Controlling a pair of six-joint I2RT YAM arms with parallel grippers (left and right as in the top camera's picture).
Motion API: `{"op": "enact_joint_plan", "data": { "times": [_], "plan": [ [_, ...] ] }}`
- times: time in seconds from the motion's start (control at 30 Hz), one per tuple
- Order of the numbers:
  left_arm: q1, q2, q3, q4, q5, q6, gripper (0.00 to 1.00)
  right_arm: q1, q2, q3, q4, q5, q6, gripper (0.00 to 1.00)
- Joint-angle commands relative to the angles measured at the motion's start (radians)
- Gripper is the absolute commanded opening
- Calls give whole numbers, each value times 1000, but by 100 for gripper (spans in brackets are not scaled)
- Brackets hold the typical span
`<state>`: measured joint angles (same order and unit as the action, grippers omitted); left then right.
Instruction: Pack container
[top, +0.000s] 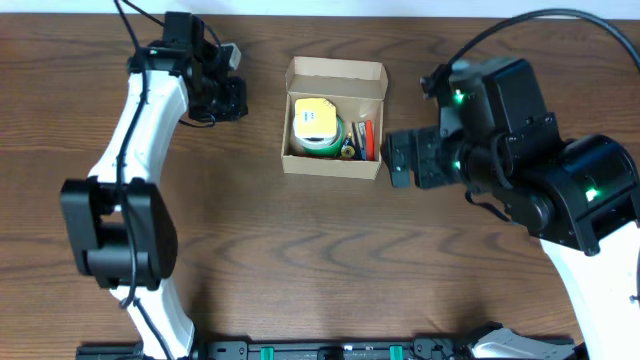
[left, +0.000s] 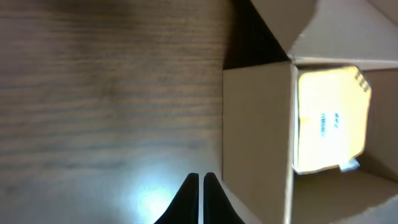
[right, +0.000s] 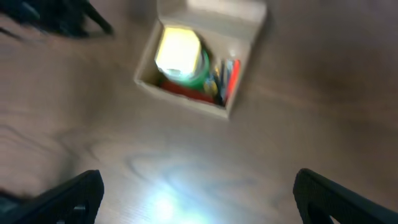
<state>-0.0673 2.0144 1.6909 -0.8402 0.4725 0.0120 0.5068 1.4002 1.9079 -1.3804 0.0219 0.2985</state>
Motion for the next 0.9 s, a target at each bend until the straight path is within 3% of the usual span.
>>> {"op": "enact_joint_plan", "data": {
  "times": [0.0,0.07,0.23,0.27,0.63,0.87],
  "plan": [
    [2,42,16,48,60,25,5,-11,25,-21,61,63,-6,99],
    [2,56,27,85,68,7,6,-21,56,-48,116,117,-7,97],
    [2,111,113,120,124,-16,6,-92,185,-118,238,135,36,11],
    [2,124,134,122,131,-20,6,-116,222,-126,257,132,62,1],
    [2,335,360,123,224,-105,5,-301,581,-130,470,-74,140,1],
    [2,436,402,124,301,-148,5,-358,727,-130,560,-201,167,1]
  ]
}}
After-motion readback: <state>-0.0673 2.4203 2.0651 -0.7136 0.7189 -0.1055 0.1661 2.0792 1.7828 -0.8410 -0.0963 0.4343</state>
